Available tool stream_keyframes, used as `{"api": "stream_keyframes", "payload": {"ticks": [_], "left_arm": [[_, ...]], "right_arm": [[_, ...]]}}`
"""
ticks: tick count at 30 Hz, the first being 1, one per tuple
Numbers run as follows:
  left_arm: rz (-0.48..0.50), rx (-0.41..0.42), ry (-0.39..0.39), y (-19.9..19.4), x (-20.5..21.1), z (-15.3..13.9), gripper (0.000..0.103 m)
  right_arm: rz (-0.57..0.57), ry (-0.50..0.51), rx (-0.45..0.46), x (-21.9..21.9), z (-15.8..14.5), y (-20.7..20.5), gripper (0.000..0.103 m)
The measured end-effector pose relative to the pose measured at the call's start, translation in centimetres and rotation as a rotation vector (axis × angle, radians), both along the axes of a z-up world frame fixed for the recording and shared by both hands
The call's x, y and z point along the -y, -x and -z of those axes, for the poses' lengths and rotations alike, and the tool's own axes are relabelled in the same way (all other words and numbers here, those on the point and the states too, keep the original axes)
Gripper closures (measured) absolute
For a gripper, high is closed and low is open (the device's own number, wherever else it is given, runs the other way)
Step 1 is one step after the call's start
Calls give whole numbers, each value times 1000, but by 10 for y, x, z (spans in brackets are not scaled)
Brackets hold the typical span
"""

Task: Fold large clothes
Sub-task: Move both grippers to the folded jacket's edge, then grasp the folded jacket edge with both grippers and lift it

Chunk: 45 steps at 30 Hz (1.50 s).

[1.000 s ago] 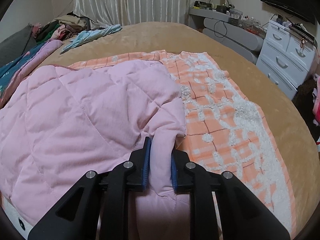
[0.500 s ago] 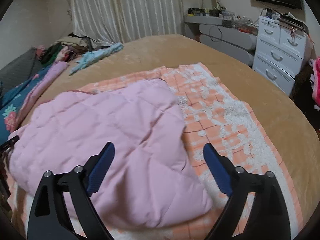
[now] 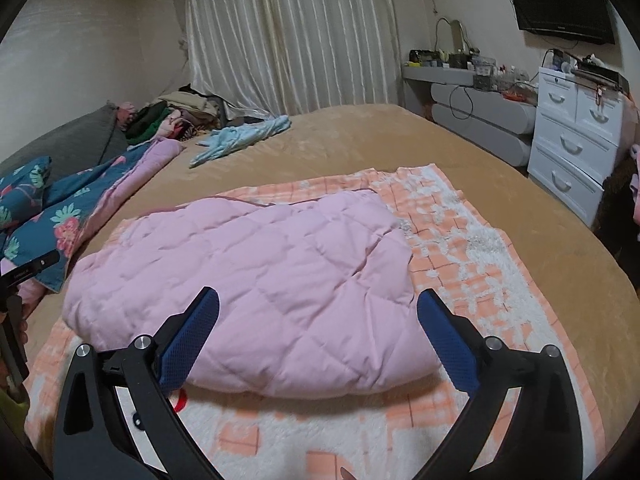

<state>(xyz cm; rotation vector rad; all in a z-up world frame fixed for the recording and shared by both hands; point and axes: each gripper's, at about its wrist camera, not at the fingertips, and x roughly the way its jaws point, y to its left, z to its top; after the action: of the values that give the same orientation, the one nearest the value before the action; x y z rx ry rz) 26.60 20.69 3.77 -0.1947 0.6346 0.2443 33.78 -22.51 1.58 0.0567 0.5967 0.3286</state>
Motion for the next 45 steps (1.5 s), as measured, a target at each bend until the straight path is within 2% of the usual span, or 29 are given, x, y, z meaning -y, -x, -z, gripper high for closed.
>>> {"api": "stream_keyframes", "payload": {"ticks": [11, 26, 30, 34, 37, 39, 45], "left_arm": [[10, -33, 15, 46, 22, 13, 9], [-17, -126, 83, 61, 27, 60, 9], [-35, -152, 203, 49, 16, 78, 9], [-69, -164, 376, 33, -2, 100, 9], [-88, -151, 470, 23, -13, 110, 9], [-93, -128, 564, 13, -22, 117, 9], [-148, -102, 699, -6, -37, 137, 8]], "right_arm": [[19, -23, 8, 11, 3, 40, 4], [98, -21, -106, 21, 52, 39, 4], [117, -41, -171, 20, 71, 25, 4], [150, -93, -246, 21, 89, 5, 4], [167, -142, -291, 21, 100, -11, 4], [177, -184, -326, 21, 108, -23, 4], [188, -305, -373, 21, 126, -53, 4]]}}
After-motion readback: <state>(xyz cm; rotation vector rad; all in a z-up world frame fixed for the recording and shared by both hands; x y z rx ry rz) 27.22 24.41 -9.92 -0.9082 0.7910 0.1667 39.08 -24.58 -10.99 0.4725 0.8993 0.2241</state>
